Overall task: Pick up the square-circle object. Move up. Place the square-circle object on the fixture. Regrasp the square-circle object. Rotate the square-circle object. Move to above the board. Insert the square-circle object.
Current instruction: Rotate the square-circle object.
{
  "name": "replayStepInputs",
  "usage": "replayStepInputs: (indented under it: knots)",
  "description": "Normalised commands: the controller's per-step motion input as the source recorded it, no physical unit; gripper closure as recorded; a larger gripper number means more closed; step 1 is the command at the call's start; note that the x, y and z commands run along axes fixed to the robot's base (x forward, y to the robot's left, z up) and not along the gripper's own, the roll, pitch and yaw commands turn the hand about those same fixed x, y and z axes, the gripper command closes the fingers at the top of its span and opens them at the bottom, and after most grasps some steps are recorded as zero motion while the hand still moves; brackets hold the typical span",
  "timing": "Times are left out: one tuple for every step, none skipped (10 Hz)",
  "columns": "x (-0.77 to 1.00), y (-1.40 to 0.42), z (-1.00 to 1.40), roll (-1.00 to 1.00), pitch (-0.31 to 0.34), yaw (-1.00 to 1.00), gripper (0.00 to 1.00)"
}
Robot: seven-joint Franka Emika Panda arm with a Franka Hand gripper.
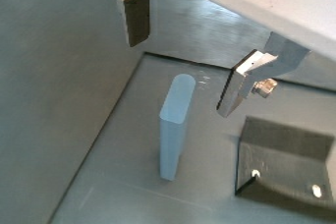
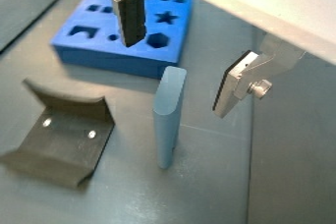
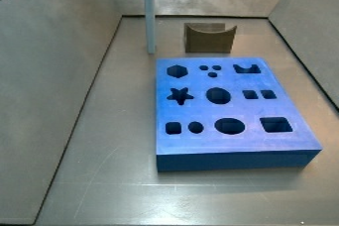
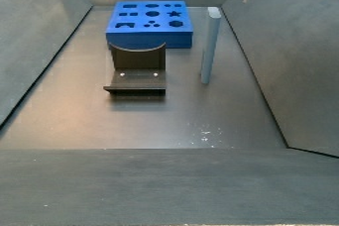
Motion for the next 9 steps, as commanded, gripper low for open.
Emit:
replayStepInputs:
  knots:
    - [0.04, 0.00, -0.02, -0.05, 0.028, 1.00, 0.00]
    - [0.04, 0.00, -0.02, -0.06, 0.033, 1.00, 0.00]
    - [0.04, 0.00, -0.02, -0.06, 0.037, 1.00, 0.00]
    - [0.04, 0.00, -0.02, -0.08, 0.048, 1.00, 0.00]
    - [0.04, 0.00, -0.01, -0.09, 0.052, 0.85, 0.00]
    - [0.04, 0.00, -0.01, -0.09, 0.051, 0.59, 0.00]
    - [0.04, 0.00, -0.01, -0.09, 0.050, 0.39, 0.00]
    - [0.04, 0.00, -0.01, -0.09, 0.049, 0.21, 0.00]
    - [0.00, 0.00, -1.00, -0.09, 0.049, 0.13, 0.00]
